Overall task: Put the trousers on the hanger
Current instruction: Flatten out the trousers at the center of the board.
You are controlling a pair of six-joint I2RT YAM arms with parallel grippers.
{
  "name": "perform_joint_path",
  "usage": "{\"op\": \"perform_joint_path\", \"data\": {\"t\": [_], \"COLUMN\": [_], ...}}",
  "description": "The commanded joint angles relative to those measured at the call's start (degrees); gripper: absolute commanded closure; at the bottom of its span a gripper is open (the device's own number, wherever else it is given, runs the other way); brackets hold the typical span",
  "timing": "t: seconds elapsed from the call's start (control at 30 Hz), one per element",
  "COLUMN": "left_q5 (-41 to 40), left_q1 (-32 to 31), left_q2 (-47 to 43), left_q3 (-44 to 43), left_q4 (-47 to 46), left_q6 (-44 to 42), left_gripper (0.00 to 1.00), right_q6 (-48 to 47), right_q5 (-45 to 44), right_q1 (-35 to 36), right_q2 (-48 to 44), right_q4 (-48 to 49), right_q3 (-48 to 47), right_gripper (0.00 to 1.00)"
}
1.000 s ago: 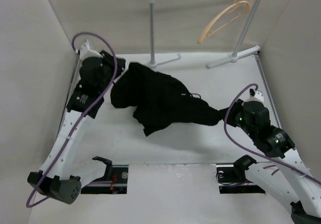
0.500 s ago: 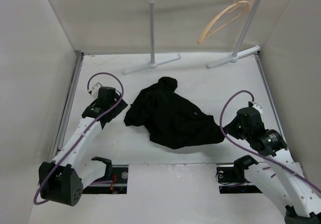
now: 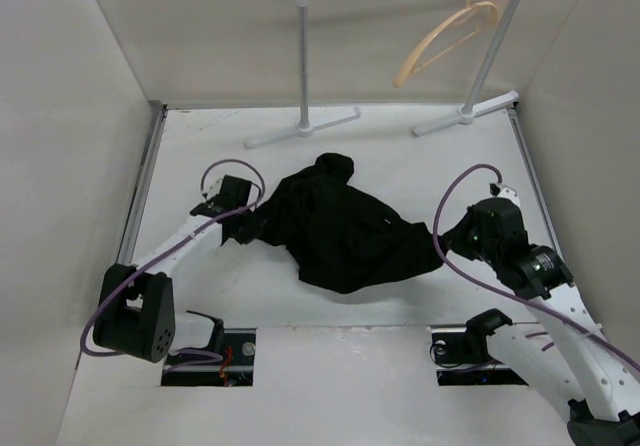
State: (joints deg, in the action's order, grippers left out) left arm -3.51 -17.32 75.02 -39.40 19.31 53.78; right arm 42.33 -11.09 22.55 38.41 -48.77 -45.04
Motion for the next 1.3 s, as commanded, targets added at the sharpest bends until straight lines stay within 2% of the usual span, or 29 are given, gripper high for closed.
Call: {"op": "perform_joint_path", "data": {"t": [0.0, 0.1, 0.27, 0.33, 0.37, 0.43, 0.5, 0.6, 0.77, 0.93, 1.03, 1.07, 1.1, 1.17, 1.23, 1.27], "left_q5": [-3.08, -2.56, 2.27, 2.1, 1.84, 2.1, 2.71, 2.11, -2.46, -7.38, -9.06, -9.23, -9.41, -10.81, -12.22, -13.01], "left_q1": [3.03, 8.12, 13.23, 13.67, 14.2, 16.04, 17.71, 17.72, 15.18, 9.64, 7.18, 6.48, 5.95, 5.5, 5.41, 5.5], "left_q2": [-6.46, -5.95, 3.97, 6.61, 7.24, 7.24, 6.72, 7.41, 11.01, 15.49, 19.1, 19.89, 20.25, 19.64, 17.1, 15.17], "left_q3": [-13.73, -32.95, -69.79, -78.34, -79.94, -77.34, -69.63, -57.23, -44.56, -42.25, -45.23, -45.94, -46.12, -44.72, -41.04, -38.67], "left_q4": [-1.57, 2.91, 11.17, 13.2, 13.73, 13.56, 12.77, 10.84, 8.12, 4.69, 4.86, 5.12, 5.3, 5.47, 5.47, 5.47], "left_q6": [-0.51, -4.55, -6.58, -7.28, -7.63, -8.25, -9.13, -11.76, -14.49, -16.07, -16.34, -16.34, -16.25, -16.16, -16.25, -16.25], "left_gripper": [0.98, 0.99, 0.98, 0.97, 0.97, 0.96, 0.96, 0.95, 0.94, 0.94, 0.94, 0.93, 0.92, 0.82, 0.7, 0.65], "right_q6": [-4.17, -7.86, -11.56, -10.6, -9.12, -5.26, -1.39, 4.42, 7.42, 6.81, 4.44, 3.21, 2.51, 1.71, -0.65, -3.28], "right_q5": [-0.68, -2.0, -4.2, -4.73, -4.29, -3.15, -3.58, -3.5, -3.14, -3.24, 0.09, 2.46, 4.57, 6.34, 2.68, 0.04], "right_q1": [0.26, 0.7, 4.29, 6.75, 7.98, 10.44, 12.03, 12.48, 12.83, 12.22, 12.82, 14.05, 15.54, 18.53, 18.99, 17.33], "right_q2": [1.13, 3.07, 5.27, 3.0, 1.24, -2.53, -6.4, -9.4, -10.64, -9.15, -6.52, -4.68, -3.27, -3.34, -4.4, -3.18], "right_q4": [5.53, 5.01, 0.88, -0.53, -1.84, -5.7, -9.48, -14.93, -19.69, -20.48, -19.0, -18.82, -18.9, -19.6, -19.34, -18.12], "right_q3": [-8.38, -18.82, -41.85, -43.29, -41.47, -33.5, -21.91, -10.71, -5.16, -3.66, -1.99, -1.29, -0.59, -1.01, -4.86, -7.67], "right_gripper": [0.97, 0.97, 0.97, 0.97, 0.97, 0.97, 0.97, 0.98, 0.97, 0.95, 0.83, 0.77, 0.66, 0.45, 0.31, 0.28]}}
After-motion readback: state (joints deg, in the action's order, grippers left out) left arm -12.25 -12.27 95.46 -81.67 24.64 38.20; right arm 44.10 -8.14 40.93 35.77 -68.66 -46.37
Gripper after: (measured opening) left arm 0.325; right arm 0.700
